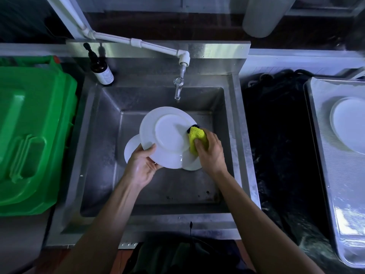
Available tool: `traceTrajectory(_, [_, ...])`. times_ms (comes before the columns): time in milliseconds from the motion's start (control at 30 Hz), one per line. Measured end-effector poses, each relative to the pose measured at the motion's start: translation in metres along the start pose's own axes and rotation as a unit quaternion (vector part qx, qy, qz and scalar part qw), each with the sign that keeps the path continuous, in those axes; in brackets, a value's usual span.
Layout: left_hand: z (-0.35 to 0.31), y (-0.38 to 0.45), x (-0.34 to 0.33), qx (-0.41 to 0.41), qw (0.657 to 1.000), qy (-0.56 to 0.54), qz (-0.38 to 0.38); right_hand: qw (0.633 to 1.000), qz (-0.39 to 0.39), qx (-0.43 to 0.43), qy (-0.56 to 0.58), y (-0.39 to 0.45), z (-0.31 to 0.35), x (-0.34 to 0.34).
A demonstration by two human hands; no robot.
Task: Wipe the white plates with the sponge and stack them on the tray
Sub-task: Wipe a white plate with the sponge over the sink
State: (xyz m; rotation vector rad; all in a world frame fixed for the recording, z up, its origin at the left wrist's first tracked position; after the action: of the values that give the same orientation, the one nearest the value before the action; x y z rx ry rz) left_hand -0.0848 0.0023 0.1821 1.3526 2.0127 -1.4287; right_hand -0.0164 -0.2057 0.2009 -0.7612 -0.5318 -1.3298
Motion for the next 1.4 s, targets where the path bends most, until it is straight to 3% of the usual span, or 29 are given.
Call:
traceTrajectory(467, [-0.005,-0.005,0.004,0.065,0.990,0.120,0.021,0.999,0.017,0.017,-0.047,0.036,0.027,0.016])
traceTrajectory(1000, [-0.011,0.000,0.014,0.078,0.976,0.201,0.037,0.967,0.033,0.160,-0.196,0.017,0.089,-0.023])
traceTrajectory(1400, [-0.024,0.002,0.014,0.060,0.980,0.184,0.039,0.978,-0.006,0.159,-0.138,-0.012,0.108,-0.030])
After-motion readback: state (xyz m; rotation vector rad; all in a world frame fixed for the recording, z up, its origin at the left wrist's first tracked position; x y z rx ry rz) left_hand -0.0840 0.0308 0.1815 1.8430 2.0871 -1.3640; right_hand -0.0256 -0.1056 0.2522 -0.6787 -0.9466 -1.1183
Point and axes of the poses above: each hand's wrist, its own y-axis towards the middle knuckle, its own x-axis out of the back of the hand, z = x × y, the point moved 7 cm from there along y, towards the middle knuckle, and after that the axes turned 15 degrees about -y, right-handed, at the moved point
